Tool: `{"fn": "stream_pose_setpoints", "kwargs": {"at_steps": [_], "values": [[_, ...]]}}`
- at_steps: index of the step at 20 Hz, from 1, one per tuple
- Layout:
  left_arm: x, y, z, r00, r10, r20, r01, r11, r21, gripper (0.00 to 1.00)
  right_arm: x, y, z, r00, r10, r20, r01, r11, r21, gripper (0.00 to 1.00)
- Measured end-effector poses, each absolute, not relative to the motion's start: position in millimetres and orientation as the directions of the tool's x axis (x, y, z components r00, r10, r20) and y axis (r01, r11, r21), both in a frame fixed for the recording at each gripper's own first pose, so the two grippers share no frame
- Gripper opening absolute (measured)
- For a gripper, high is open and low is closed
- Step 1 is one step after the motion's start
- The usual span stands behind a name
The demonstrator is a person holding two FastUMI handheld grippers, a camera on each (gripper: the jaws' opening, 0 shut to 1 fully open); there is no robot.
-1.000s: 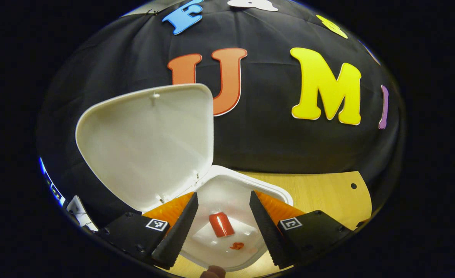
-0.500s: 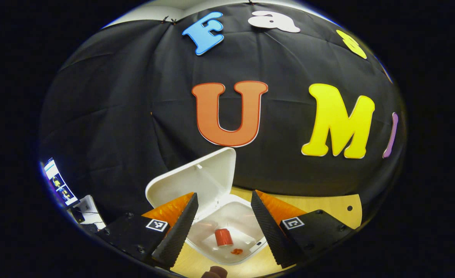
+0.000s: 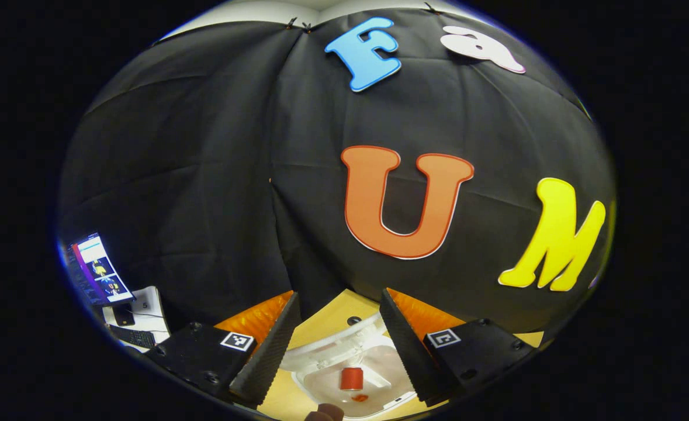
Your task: Press the lid of the desktop garbage bin to open it, pick up the crumpled paper on the desktop and throw it into the bin, then pick up the pop can on the desktop and drop it into the bin, and finally close the garbage bin lid.
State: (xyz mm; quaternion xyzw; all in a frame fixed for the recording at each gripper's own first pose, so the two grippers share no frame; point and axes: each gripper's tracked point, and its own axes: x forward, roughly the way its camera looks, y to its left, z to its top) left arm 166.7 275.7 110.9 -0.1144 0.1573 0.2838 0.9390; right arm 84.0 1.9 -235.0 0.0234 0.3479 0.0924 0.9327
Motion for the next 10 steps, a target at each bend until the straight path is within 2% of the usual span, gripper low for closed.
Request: {"fn": "stream_pose_setpoints", "kwargs": {"at_steps": [5,10], "values": [[184.7,281.4,75.9,0.735,0.502,-0.456,-0.625,0.762,-0.168,0.9,89.6,-11.3,-246.8,0.725,0.172,-0.666,-0.131,0.985,0.112,0.97],[184.2,274.1,67.7,0.74,0.511,-0.437,-0.63,0.754,-0.186,0.9,93.4,-14.5,-250.7,0.722,0.164,-0.672,-0.129,0.986,0.103,0.97]]}}
